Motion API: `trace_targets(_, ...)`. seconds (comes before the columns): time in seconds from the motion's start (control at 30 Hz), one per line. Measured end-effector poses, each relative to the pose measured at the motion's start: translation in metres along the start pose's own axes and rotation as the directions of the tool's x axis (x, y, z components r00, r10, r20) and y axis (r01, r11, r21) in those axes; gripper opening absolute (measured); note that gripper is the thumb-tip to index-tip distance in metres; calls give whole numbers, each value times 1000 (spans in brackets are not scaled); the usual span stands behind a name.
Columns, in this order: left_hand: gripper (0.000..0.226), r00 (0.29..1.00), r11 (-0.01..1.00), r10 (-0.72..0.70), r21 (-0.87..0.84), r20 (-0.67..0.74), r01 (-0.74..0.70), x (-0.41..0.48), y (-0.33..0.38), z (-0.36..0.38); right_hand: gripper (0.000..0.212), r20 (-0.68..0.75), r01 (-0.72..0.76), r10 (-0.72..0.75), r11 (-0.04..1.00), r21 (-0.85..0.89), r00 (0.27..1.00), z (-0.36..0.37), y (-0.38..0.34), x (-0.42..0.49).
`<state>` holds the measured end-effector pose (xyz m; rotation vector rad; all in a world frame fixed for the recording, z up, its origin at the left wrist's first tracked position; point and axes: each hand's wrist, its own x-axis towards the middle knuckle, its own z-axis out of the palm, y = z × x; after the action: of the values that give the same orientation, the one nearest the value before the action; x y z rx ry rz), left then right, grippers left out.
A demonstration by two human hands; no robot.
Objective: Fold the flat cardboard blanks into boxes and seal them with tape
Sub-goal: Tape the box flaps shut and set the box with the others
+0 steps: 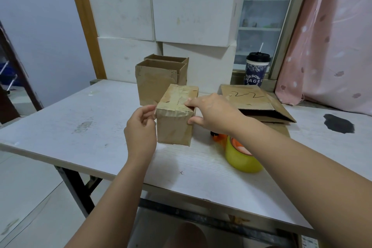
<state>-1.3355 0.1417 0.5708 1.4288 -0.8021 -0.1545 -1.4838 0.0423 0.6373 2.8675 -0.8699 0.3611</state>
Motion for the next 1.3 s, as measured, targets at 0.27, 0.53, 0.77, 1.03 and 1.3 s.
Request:
trace_targets(0.27, 30, 999, 992, 45, -123, 18, -43, -5, -10, -5, 55, -4, -6, 6, 995, 103, 1000, 1, 5, -1)
trace_targets(0.53, 22, 998, 987, 43, -159, 46, -35, 6, -13, -13, 52, 57, 31, -34, 998, 49, 998, -4, 6, 3)
trace_targets(0.77, 19, 995, 988, 58, -147, 86, -45, 8, -20, -13, 54, 53, 16, -19, 998, 65, 998, -4, 7, 4)
trace_targets(1.03, 48, 922, 990, 140, -81, 361, -119, 25, -13, -17, 50, 43, -6, 3, 998, 66, 999, -12, 11, 5)
trace_targets(1.3, 35, 771, 983, 146, -4, 620, -183, 44, -3, -21, 56, 45, -33, 31, 998, 45, 998, -6, 14, 2)
